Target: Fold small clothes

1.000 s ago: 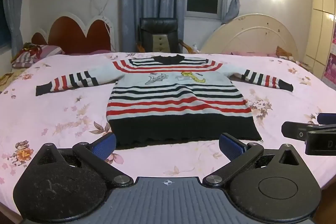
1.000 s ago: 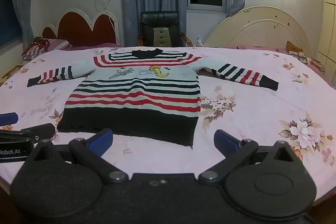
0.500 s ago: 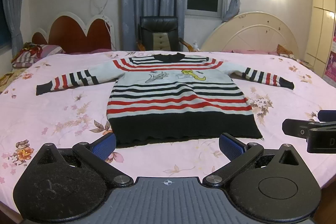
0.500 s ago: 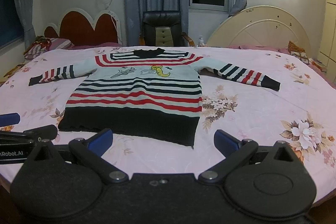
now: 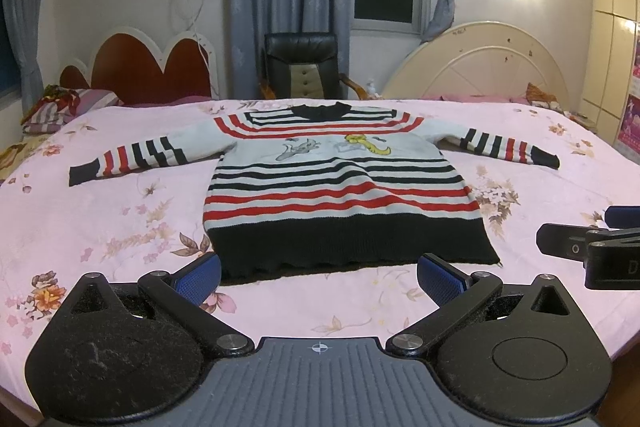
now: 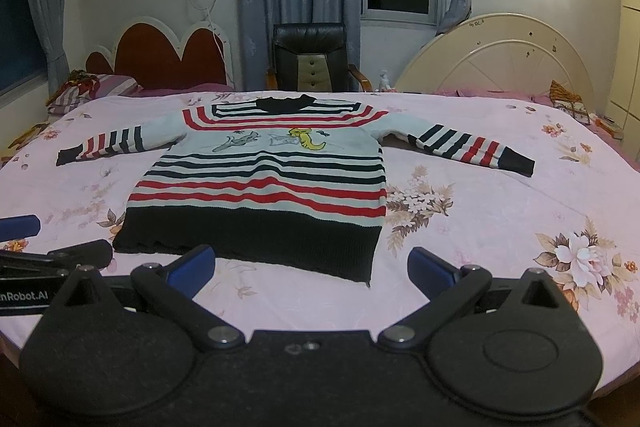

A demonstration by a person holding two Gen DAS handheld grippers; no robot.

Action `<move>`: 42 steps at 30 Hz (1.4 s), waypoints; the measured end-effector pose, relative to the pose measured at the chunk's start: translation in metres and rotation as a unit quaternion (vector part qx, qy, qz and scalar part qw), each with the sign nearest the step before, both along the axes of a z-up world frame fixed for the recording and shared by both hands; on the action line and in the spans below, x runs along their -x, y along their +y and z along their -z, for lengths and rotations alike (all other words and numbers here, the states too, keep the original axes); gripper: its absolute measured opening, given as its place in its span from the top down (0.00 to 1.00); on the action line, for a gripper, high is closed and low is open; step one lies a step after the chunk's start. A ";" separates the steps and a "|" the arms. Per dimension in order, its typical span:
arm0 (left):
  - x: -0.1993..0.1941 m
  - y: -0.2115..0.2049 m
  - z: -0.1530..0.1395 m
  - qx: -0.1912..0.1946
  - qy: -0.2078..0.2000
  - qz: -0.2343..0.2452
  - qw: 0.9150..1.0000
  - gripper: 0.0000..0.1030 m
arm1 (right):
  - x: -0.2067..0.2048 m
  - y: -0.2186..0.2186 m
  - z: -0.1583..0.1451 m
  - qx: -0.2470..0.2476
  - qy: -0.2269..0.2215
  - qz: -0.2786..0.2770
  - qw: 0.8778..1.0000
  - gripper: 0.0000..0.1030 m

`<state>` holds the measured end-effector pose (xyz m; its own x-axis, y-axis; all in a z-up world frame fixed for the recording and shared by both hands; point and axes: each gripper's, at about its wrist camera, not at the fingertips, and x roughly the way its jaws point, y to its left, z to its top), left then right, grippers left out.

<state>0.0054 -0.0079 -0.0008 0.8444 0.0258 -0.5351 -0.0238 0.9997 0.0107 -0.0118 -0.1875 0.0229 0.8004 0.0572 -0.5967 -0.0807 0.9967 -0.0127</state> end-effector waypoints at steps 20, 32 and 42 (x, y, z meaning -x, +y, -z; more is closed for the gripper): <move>-0.002 -0.003 0.001 -0.008 0.002 -0.004 1.000 0.00 | 0.000 -0.002 0.000 -0.003 0.001 -0.005 1.000 0.01; -0.002 -0.004 0.002 -0.007 0.004 -0.004 1.000 0.00 | -0.003 -0.001 0.003 -0.004 0.003 -0.004 1.000 0.01; -0.003 -0.003 0.004 -0.007 0.006 -0.006 1.000 0.00 | -0.004 0.001 0.006 -0.005 0.007 -0.005 1.000 0.01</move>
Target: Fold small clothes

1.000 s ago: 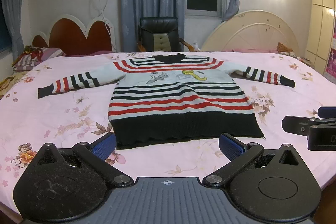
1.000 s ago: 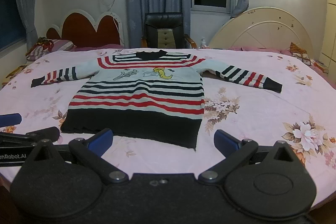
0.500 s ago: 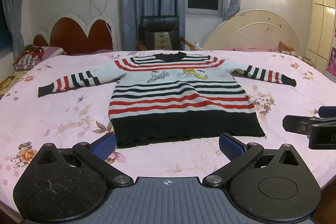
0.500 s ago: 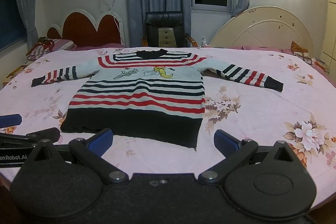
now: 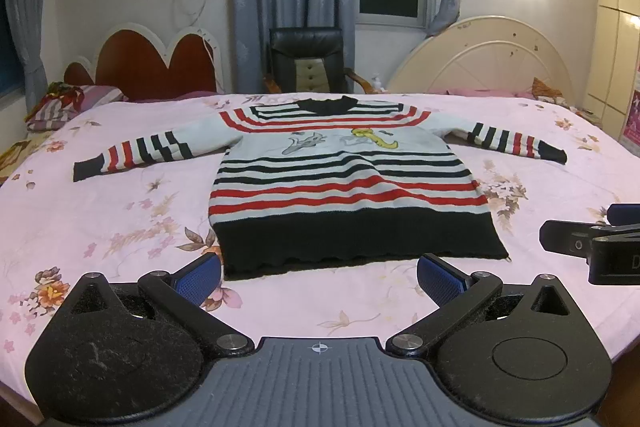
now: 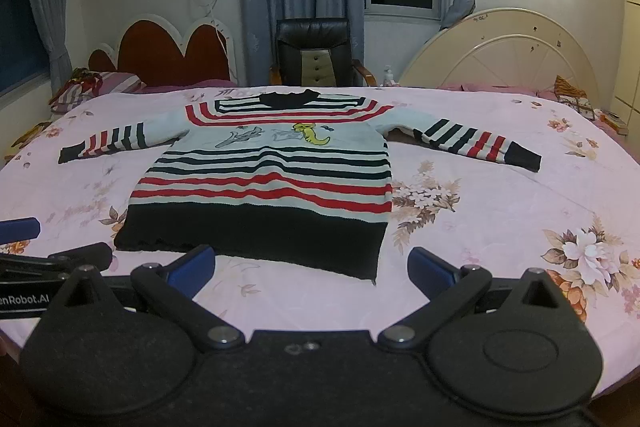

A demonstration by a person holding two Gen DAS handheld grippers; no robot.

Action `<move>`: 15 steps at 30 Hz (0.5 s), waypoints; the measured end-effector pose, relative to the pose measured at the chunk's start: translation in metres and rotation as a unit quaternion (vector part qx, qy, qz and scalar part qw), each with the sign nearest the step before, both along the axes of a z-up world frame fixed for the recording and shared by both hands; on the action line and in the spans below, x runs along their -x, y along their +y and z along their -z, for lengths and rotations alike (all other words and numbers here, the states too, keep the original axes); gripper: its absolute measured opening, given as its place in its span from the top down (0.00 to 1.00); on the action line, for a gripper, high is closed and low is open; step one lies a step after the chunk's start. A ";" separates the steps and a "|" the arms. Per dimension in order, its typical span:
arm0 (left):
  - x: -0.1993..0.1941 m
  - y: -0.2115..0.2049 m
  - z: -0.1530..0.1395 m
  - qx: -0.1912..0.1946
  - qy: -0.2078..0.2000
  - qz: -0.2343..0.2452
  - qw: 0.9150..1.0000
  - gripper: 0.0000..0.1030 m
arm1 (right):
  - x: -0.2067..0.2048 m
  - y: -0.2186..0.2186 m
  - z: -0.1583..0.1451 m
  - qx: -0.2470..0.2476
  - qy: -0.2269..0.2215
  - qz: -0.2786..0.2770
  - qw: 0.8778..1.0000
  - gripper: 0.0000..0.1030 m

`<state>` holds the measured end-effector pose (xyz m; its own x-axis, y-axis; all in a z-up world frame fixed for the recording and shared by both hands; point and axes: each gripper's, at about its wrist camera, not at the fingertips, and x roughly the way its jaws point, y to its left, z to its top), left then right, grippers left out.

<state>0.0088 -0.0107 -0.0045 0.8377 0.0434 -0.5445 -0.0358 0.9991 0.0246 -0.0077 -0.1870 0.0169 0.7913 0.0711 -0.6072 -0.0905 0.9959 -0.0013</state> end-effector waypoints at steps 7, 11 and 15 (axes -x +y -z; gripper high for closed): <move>0.000 0.001 0.001 0.001 0.001 0.000 1.000 0.00 | -0.001 0.002 0.000 0.001 0.001 0.000 1.000 0.01; 0.000 0.003 0.002 0.003 0.001 -0.002 1.000 0.00 | -0.001 0.003 0.000 0.003 0.002 -0.001 1.000 0.01; -0.004 0.008 0.004 0.028 0.006 -0.005 1.000 0.00 | 0.000 0.003 0.001 0.004 0.004 -0.001 1.000 0.01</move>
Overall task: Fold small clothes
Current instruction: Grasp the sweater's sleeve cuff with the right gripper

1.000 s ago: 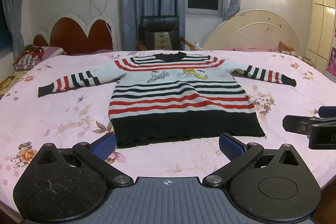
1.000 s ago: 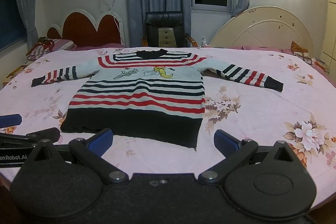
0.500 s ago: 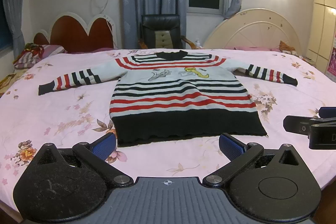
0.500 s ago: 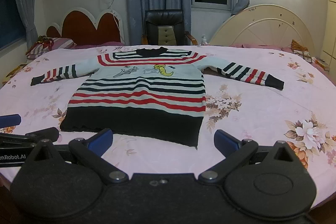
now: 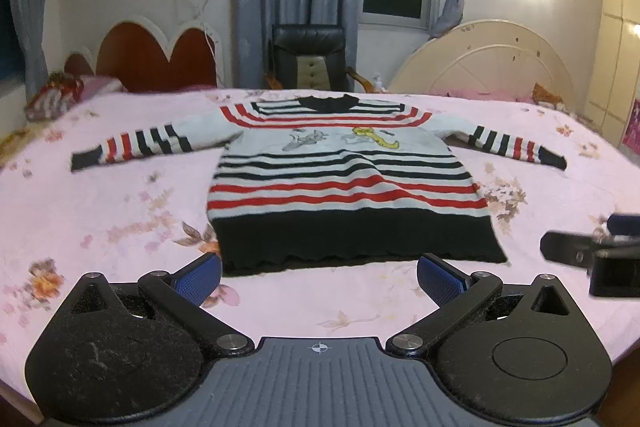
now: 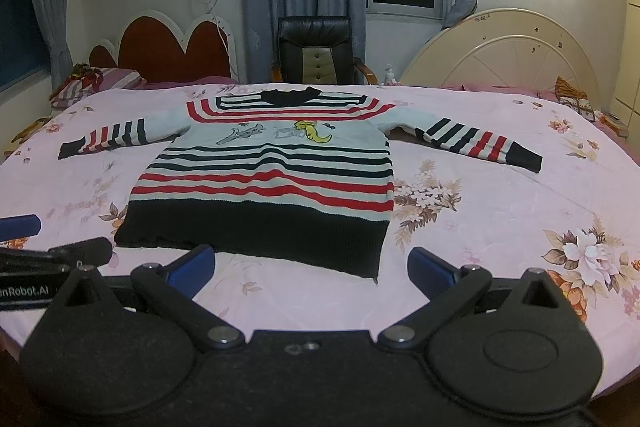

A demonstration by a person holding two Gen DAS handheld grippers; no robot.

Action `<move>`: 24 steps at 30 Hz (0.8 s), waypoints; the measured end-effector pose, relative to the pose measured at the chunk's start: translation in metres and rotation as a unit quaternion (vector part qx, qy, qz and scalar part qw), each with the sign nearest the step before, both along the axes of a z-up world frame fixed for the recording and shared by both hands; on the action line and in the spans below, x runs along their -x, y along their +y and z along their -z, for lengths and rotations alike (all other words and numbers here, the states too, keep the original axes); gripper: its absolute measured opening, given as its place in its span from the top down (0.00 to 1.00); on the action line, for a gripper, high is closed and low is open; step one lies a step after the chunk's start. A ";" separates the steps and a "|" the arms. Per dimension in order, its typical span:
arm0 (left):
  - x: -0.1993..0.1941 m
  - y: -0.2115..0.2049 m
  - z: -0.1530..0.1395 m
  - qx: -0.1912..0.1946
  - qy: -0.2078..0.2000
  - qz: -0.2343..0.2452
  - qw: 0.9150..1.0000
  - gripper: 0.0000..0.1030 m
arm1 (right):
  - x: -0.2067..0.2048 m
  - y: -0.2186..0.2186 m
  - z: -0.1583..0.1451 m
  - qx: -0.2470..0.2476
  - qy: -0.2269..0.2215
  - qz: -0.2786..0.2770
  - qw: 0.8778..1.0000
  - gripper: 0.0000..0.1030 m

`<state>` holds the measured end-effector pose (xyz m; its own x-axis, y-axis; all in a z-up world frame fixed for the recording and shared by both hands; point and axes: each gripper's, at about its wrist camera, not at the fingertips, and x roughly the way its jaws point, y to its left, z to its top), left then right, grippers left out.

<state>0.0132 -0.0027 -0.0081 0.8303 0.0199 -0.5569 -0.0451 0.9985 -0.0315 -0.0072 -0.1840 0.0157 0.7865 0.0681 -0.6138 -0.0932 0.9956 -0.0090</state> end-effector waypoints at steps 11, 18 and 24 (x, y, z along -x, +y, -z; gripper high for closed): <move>-0.070 0.008 0.000 0.081 -0.014 0.024 0.996 0.00 | -0.044 -0.070 -0.005 -0.065 -0.028 0.085 0.994 0.01; -0.170 0.002 0.002 0.089 0.000 0.045 0.995 0.00 | -0.129 -0.175 0.011 -0.164 -0.025 0.169 0.972 0.03; -0.273 -0.007 0.024 0.063 0.036 0.018 0.997 0.00 | -0.218 -0.267 0.048 -0.211 -0.012 0.263 0.942 0.61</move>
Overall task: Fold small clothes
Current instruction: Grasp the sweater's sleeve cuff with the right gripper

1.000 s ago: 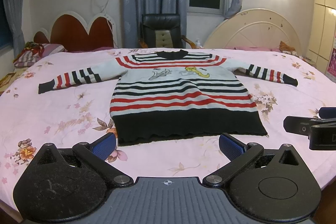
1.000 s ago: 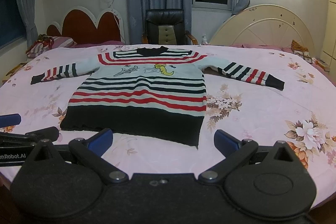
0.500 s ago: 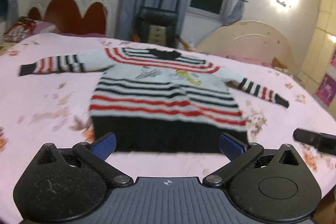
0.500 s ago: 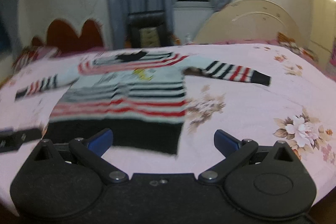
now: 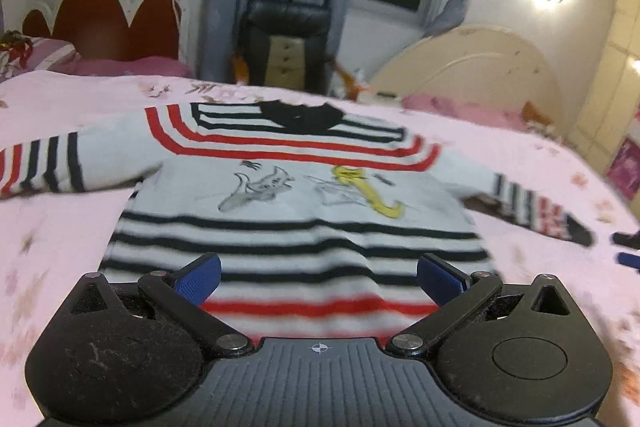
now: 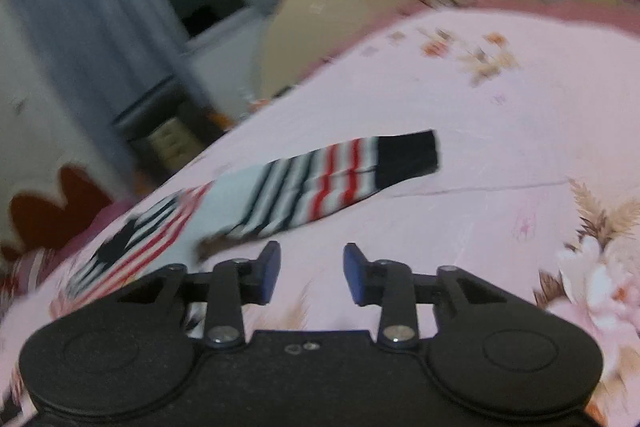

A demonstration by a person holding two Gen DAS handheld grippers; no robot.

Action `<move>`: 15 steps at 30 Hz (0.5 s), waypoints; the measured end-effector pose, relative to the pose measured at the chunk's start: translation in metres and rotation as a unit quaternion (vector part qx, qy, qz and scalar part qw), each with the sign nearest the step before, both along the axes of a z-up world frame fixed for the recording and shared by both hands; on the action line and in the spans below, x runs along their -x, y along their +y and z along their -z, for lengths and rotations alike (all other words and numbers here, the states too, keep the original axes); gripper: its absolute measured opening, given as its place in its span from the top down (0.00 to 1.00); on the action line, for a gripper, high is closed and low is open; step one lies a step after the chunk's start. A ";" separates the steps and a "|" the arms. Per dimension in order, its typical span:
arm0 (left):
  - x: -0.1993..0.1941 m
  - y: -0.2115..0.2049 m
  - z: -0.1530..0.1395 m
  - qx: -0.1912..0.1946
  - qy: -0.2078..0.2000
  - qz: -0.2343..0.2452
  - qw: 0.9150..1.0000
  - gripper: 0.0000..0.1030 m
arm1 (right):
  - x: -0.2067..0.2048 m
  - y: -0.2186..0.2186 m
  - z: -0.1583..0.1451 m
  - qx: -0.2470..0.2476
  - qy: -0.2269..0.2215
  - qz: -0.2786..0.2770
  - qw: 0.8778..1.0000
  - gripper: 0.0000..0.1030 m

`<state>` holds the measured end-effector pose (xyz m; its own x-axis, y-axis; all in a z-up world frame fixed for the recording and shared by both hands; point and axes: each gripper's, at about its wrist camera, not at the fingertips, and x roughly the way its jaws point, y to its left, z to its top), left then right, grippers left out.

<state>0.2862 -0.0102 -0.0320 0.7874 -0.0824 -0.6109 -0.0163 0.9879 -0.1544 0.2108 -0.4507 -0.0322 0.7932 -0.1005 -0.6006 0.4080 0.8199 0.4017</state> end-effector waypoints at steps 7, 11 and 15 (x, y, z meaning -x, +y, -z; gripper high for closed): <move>-0.094 -0.022 0.029 -0.033 0.033 0.001 0.999 0.00 | -0.070 -0.078 0.067 -0.099 0.007 0.095 0.990 0.47; -0.119 -0.029 0.041 -0.017 0.042 -0.005 0.999 0.00 | -0.084 -0.095 0.092 -0.129 -0.007 0.126 0.984 0.51; -0.131 -0.029 0.048 -0.012 0.051 -0.015 0.998 0.00 | -0.091 -0.091 0.091 -0.108 -0.016 0.124 0.986 0.52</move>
